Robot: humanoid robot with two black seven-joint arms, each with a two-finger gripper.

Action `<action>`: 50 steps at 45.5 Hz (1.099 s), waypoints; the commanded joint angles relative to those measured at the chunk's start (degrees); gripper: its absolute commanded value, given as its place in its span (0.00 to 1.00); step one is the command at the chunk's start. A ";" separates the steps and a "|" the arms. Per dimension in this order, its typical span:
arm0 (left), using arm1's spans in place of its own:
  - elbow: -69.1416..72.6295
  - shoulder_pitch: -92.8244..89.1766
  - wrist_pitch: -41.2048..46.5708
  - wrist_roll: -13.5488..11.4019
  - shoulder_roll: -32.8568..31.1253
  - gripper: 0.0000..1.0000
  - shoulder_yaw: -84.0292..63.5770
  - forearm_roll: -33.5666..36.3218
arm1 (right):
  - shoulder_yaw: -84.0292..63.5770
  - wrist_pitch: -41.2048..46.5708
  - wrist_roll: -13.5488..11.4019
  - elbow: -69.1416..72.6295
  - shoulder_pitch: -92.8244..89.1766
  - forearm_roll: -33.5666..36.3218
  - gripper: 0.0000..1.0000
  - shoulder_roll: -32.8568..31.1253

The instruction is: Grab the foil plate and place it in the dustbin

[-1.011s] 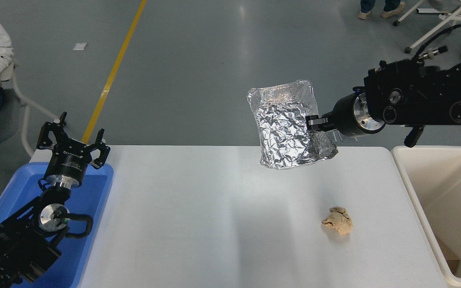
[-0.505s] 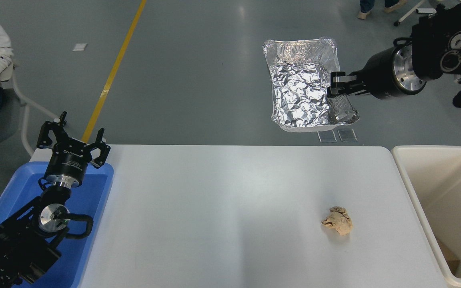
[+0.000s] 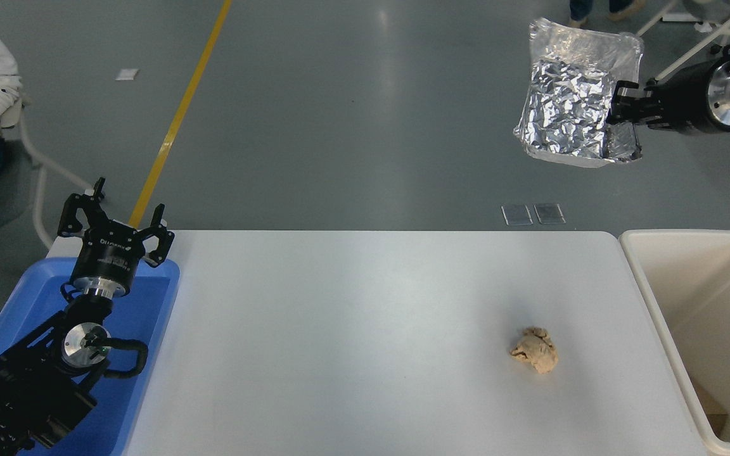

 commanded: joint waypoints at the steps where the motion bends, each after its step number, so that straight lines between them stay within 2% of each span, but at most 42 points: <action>1: 0.06 0.00 -0.02 -0.01 0.00 0.99 -0.02 0.01 | -0.07 -0.67 -0.10 -12.72 -12.51 8.73 0.00 -0.41; 8: 0.06 0.00 -0.02 -0.01 0.00 0.99 -0.02 0.01 | -0.16 -1.64 -0.28 -16.15 -17.70 11.71 0.00 -0.76; 19: -0.03 0.00 -0.02 -0.01 0.00 0.99 -0.02 0.01 | 0.10 -4.01 -0.63 -22.04 -29.30 22.08 0.00 -0.59; 28: -0.03 0.00 -0.02 -0.01 0.00 0.99 -0.02 0.01 | 1.07 -5.77 -1.16 -24.77 -34.84 22.88 0.00 -0.76; 37: -0.03 0.00 -0.02 -0.01 0.00 0.99 -0.02 0.01 | 2.39 -5.95 -1.16 -26.79 -41.69 27.18 0.00 -0.76; 50: 0.06 0.00 -0.02 -0.01 0.00 0.99 -0.02 0.01 | 8.54 -7.18 -1.07 -30.57 -51.97 27.71 0.00 -0.68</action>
